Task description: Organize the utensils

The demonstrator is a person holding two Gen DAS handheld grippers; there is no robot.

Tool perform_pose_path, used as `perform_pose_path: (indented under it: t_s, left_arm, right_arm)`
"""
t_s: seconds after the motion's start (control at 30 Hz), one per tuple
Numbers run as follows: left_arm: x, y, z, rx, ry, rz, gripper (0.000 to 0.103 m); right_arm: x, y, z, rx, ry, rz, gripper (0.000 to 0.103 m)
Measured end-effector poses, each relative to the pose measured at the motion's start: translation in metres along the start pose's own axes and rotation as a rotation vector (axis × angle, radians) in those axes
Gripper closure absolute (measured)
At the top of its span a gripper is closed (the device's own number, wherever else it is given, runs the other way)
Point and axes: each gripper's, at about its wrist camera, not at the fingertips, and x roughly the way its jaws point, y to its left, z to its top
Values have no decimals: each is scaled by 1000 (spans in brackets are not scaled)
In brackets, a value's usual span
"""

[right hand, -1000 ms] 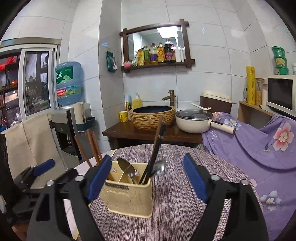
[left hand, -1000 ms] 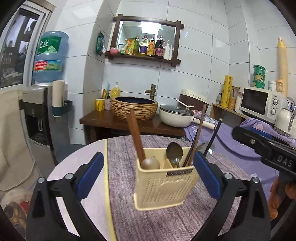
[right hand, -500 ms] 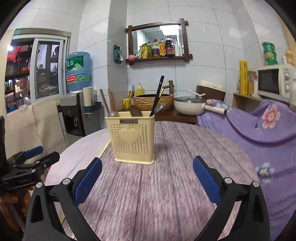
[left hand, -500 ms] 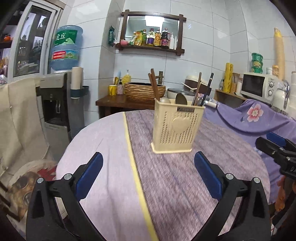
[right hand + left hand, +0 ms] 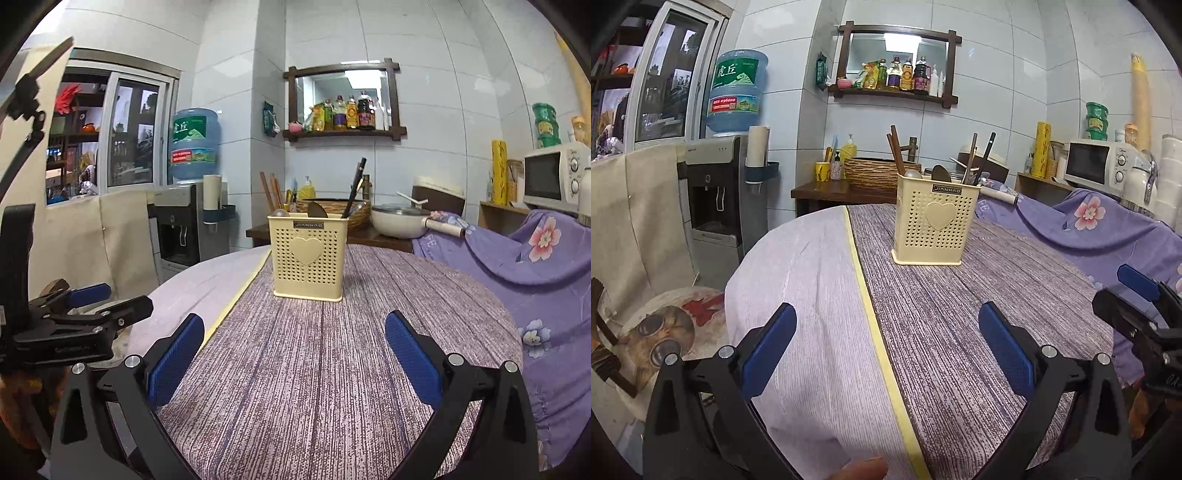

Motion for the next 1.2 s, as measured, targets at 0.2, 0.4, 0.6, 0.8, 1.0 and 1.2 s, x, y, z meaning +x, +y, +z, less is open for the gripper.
perform_pose_path:
  t_s: [0.2, 0.4, 0.6, 0.8, 1.0, 1.2]
  left_arm:
    - [-9, 0, 3, 9, -27, 16, 6]
    - [-14, 1, 4, -4, -36, 25, 6]
    - [-13, 0, 4, 0, -34, 34, 6]
    - [-12, -3, 5, 11, -33, 37, 6]
    - [-10, -5, 3, 17, -24, 35, 6]
    - [-9, -6, 1, 14, -18, 33, 6]
  right_arm:
    - [-10, 10, -3, -28, -10, -7, 6]
    - [-12, 12, -2, -37, -20, -16, 6]
    - [-12, 10, -3, -32, -15, -18, 6]
    - [-11, 9, -3, -27, -9, -19, 6]
    - [-10, 7, -4, -16, 0, -18, 6]
    - [-8, 8, -5, -15, 10, -16, 6]
